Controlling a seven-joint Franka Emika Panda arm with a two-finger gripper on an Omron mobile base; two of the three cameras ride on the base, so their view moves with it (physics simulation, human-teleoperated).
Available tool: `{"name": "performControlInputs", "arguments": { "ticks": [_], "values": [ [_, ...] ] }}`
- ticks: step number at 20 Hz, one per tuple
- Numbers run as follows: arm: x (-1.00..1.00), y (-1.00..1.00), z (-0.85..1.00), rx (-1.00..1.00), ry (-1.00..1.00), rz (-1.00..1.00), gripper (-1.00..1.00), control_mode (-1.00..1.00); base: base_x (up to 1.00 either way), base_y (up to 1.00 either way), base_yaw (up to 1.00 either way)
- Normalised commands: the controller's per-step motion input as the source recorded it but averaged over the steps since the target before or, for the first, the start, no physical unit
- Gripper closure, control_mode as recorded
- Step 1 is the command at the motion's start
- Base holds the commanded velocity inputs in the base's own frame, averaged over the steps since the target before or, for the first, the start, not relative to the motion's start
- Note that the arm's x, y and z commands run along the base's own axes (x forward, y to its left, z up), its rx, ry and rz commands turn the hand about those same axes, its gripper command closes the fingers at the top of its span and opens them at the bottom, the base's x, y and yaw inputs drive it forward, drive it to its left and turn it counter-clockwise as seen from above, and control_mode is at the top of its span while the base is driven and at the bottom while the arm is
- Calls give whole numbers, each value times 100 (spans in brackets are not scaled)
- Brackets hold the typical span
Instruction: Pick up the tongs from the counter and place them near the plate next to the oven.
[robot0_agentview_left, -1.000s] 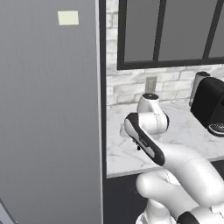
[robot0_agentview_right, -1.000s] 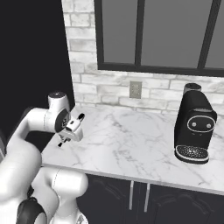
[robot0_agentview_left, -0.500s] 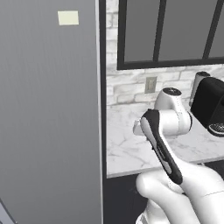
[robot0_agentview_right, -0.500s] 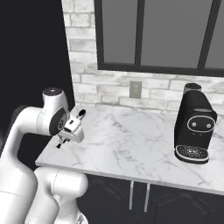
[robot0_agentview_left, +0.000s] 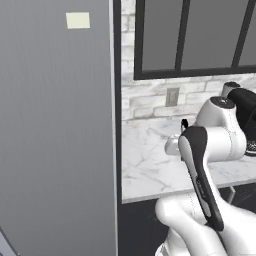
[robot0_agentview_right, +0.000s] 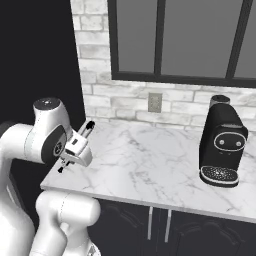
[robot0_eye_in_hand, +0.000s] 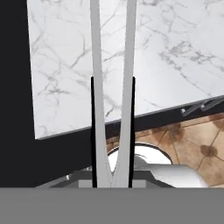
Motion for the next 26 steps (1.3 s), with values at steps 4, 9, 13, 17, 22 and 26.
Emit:
{"name": "performControlInputs", "arguments": {
  "ticks": [4,9,13,17,22,26],
  "values": [
    [-54,-3,27,0,-4,0,100,-100,0,0,0],
    [-8,0,0,0,0,0,100,100,-3,9,2],
    [0,0,0,0,0,0,100,100,-39,-5,-22],
    [0,0,0,0,0,0,100,100,-59,-19,-60],
    [0,0,0,0,0,0,100,100,-57,-29,-65],
    [0,0,0,0,0,0,100,100,-50,-44,-64]
  ]
}}
